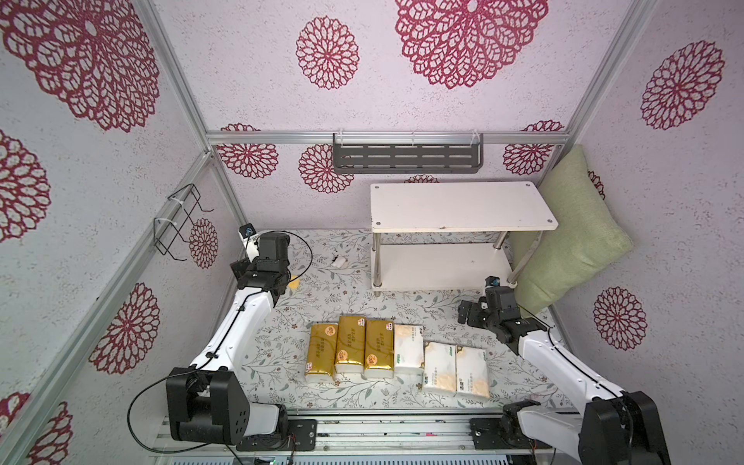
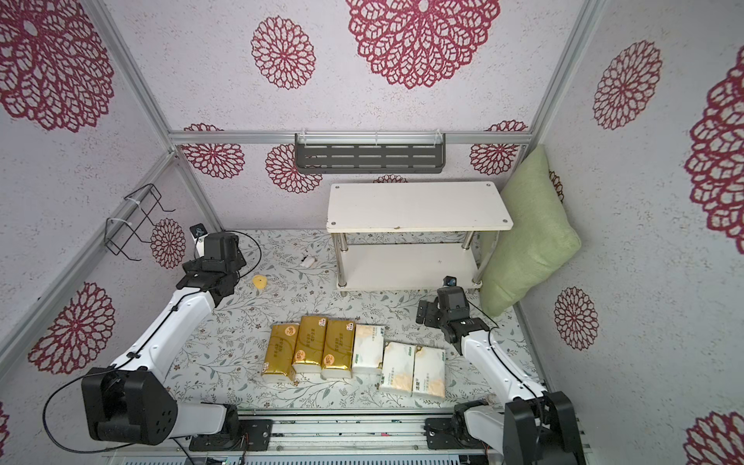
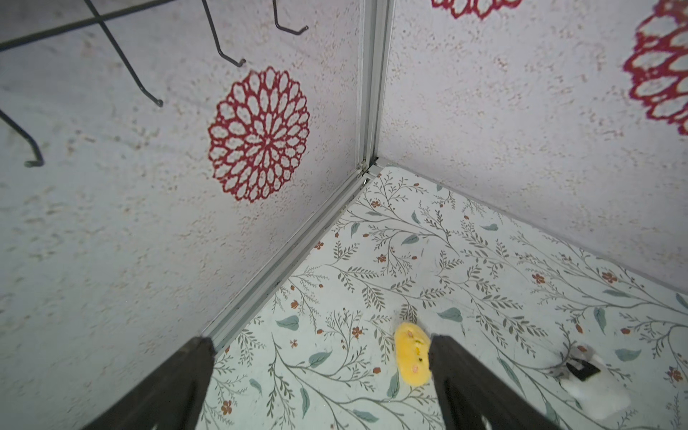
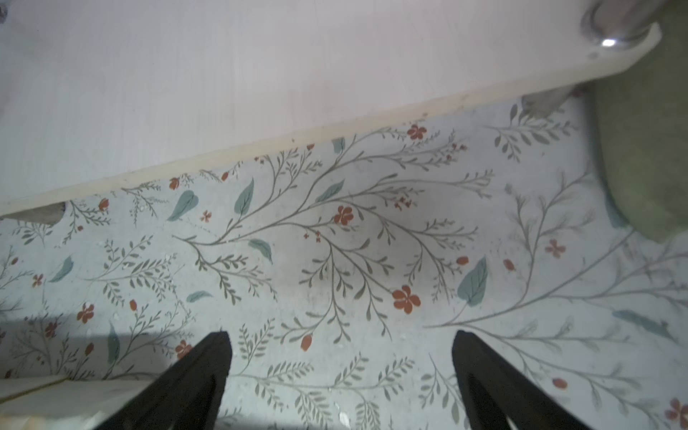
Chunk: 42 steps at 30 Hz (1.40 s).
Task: Place the tissue boxes on the shelf by color
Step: Move the box of tissues to the center of the board.
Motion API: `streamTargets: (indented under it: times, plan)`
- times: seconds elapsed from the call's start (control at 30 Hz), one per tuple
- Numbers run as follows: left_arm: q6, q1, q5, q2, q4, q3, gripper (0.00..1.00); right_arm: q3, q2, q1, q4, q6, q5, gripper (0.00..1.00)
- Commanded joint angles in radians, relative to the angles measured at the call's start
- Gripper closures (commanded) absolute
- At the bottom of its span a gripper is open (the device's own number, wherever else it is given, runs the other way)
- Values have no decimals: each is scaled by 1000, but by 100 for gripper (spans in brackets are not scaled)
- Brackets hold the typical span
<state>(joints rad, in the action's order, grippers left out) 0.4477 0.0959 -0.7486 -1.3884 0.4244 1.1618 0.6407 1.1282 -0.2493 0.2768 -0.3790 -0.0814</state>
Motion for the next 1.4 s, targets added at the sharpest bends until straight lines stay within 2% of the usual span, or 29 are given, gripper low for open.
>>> streamTargets:
  times: [0.0, 0.37, 0.73, 1.0, 1.37]
  plan:
    - [74, 27, -20, -8, 125, 22, 3, 42, -37, -19, 166, -74, 41, 1]
    - [130, 39, -15, 75, 151, -29, 3, 56, -128, -35, 388, -154, 56, 1]
    - [146, 39, -23, 103, 133, -48, 3, 37, -152, -88, 464, -202, 88, 1]
    - [147, 38, -31, 110, 131, -46, 3, 19, -164, -156, 534, -247, 61, 1]
    - [137, 37, -37, 122, 125, -50, 3, 12, -159, -186, 581, -274, 9, 1]
